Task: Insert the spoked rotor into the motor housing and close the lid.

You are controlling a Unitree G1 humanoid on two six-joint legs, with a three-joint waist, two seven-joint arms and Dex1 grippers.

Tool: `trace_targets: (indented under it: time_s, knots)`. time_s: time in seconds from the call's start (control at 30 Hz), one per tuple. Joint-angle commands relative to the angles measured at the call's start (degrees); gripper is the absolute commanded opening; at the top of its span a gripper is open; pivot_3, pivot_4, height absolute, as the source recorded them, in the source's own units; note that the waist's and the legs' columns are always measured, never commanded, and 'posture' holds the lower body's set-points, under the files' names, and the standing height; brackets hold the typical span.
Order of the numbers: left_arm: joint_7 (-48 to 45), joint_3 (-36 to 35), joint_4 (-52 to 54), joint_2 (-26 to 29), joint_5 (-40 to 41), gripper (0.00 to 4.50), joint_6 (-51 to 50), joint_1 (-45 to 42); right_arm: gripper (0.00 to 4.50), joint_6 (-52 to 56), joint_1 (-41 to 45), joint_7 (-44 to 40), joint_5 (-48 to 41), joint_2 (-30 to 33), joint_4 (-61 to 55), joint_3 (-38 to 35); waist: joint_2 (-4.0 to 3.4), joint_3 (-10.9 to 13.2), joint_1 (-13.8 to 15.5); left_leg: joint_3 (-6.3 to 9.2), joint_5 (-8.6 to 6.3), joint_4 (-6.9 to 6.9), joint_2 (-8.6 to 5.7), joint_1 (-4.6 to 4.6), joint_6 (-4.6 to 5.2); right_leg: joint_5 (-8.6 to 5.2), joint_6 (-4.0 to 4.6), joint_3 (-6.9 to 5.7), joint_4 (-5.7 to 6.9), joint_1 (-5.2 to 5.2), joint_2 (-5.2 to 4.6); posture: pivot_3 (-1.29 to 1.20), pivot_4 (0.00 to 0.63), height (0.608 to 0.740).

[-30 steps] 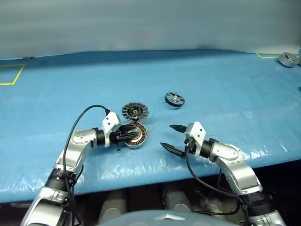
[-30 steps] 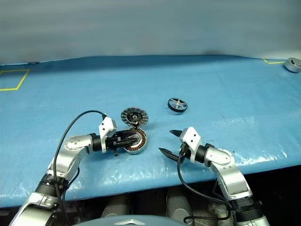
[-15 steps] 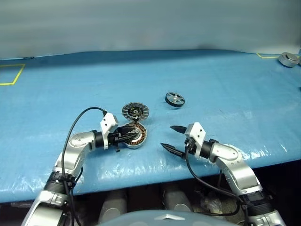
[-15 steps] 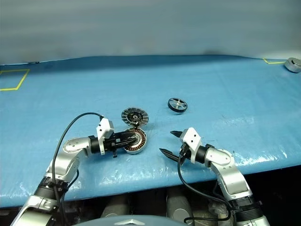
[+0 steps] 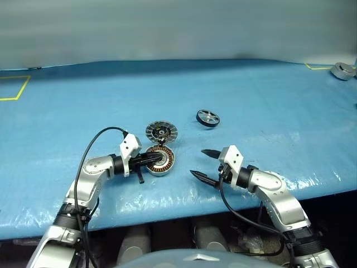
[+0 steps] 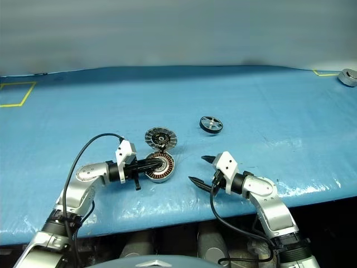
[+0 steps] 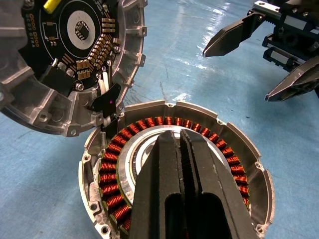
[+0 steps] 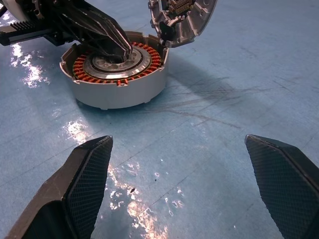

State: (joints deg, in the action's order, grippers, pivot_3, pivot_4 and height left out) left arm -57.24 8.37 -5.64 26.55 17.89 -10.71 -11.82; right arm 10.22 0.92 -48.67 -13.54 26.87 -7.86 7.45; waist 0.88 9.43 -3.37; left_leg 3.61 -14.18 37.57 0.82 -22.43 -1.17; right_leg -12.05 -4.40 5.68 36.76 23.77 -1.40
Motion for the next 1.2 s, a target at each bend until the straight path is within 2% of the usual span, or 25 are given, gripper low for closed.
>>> trace_targets:
  time_s: [0.03,0.07,0.17,0.3,0.33,0.8,0.93,1.03,1.2]
  knots:
    - [0.3,-1.5,1.7,-0.7,1.5,0.04,-0.3,-0.2,4.50,-1.4,0.1,0.1,0.0,0.2,-1.1,-0.3,0.00,0.0,0.0,0.00,0.00,0.01,0.00,0.00,0.00,0.00,0.00,0.00,0.00,0.00,0.00,0.00,0.150,0.740]
    - [0.5,-1.7,1.7,-0.7,1.6,0.04,-0.7,-0.2,4.50,-1.5,0.1,0.1,0.1,0.3,-1.0,-0.3,0.00,0.0,0.1,0.00,0.00,0.02,0.00,0.00,0.00,0.00,-0.01,0.00,0.01,-0.01,0.00,0.00,0.150,0.740]
    - [1.0,-1.8,1.5,-0.5,1.4,0.72,-0.9,-0.2,4.50,-1.6,0.1,0.0,0.2,0.3,-0.9,-0.2,0.00,0.0,0.0,0.01,0.00,0.05,0.00,-0.01,0.00,0.01,-0.02,0.00,0.01,-0.01,0.00,0.00,0.150,0.740]
    - [1.4,-1.8,1.6,-0.6,0.9,2.08,-0.4,0.1,4.50,-1.7,0.4,-0.2,0.2,0.2,-0.6,-0.1,0.00,0.0,0.0,0.01,0.00,0.05,0.00,-0.01,0.00,0.01,-0.02,0.00,0.02,-0.01,0.00,0.00,0.150,0.740]
    - [1.1,-2.0,1.7,-0.7,1.4,2.30,-0.7,0.2,4.50,-1.8,0.4,-0.2,0.3,0.2,-0.5,-0.1,0.00,0.0,0.0,0.01,0.00,0.05,0.00,-0.01,0.00,0.01,-0.02,0.00,0.02,-0.01,0.00,0.00,0.150,0.740]
    - [0.9,-2.8,2.4,-1.7,2.6,2.30,1.0,0.3,4.50,-2.1,0.7,-0.2,0.9,0.2,0.4,0.3,0.00,0.0,0.0,0.00,0.00,0.05,0.00,0.00,0.00,0.01,-0.02,0.00,0.03,-0.01,0.00,0.00,0.150,0.740]
    - [0.9,-3.0,2.3,-1.8,2.4,1.11,1.3,0.3,4.50,-2.3,0.8,-0.2,1.0,0.1,0.7,0.4,0.00,0.0,0.0,0.00,0.00,0.06,0.00,0.00,0.00,0.02,-0.03,0.00,0.03,-0.01,0.00,0.00,0.150,0.740]
    - [1.0,-3.1,2.2,-1.9,2.2,0.05,1.6,0.3,4.50,-2.5,0.9,-0.3,1.1,0.1,0.9,0.5,0.00,0.0,0.0,0.00,0.00,0.06,0.00,-0.01,0.00,0.02,-0.03,0.00,0.03,-0.01,0.00,0.00,0.150,0.740]
    - [0.8,-2.6,2.0,-1.7,1.6,0.02,1.7,0.4,4.50,-2.9,1.0,-0.3,1.2,0.1,1.3,0.6,0.00,0.0,0.0,0.00,0.00,0.07,0.00,-0.01,0.00,0.02,-0.03,0.00,0.03,-0.01,0.00,0.00,0.150,0.740]
